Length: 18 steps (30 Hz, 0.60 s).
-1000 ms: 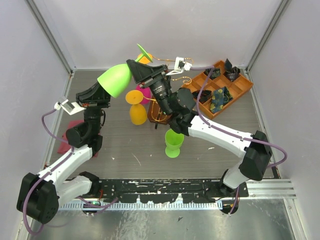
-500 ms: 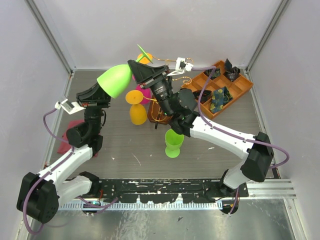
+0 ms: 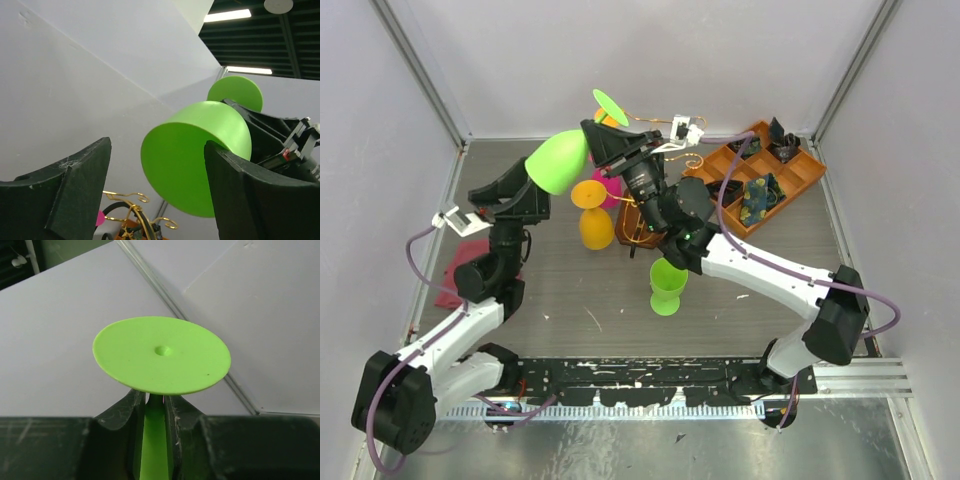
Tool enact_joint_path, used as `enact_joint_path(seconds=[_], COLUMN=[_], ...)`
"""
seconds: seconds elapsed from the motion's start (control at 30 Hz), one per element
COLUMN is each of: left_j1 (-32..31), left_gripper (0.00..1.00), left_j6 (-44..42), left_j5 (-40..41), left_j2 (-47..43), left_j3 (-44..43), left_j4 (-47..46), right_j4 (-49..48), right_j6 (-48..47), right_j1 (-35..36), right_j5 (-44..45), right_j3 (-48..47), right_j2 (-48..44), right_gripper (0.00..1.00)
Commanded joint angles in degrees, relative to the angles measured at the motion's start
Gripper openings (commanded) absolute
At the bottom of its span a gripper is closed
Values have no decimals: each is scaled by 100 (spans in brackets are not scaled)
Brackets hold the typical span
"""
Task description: Place the wine glass upside down on the wine glass rack
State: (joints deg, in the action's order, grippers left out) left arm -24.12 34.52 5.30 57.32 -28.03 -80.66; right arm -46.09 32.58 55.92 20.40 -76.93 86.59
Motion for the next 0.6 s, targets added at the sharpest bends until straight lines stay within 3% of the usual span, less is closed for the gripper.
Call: enact_joint_path(seconds=[0.0,0.17,0.3,0.43,0.57], left_j1=[23,21,19,26,21], left_gripper=[85,93,100,98,98], left_j6=[-77,-117,-398,-704,-857], left_j5=[39,-34,-66,-109,-164], left_j2=[-173,-455,-892,-1266,-1346], left_j3=[335,675,561,-49,-271], left_j4=[-103,385,1427,3023,3612], right_j4=[-45,353,1159,2070,3063], right_j6=[-842,-1724,-2304,-2240,-2144], right_j1=[-2,-18,-210,-992,-1999], right_j5=[375,726,846,426,-206], right_j3=[-324,-532,-871,-1132,-1515], right_j2=[-432,-640,-847,-1030,-1004], right_gripper=[1,1,1,1,1])
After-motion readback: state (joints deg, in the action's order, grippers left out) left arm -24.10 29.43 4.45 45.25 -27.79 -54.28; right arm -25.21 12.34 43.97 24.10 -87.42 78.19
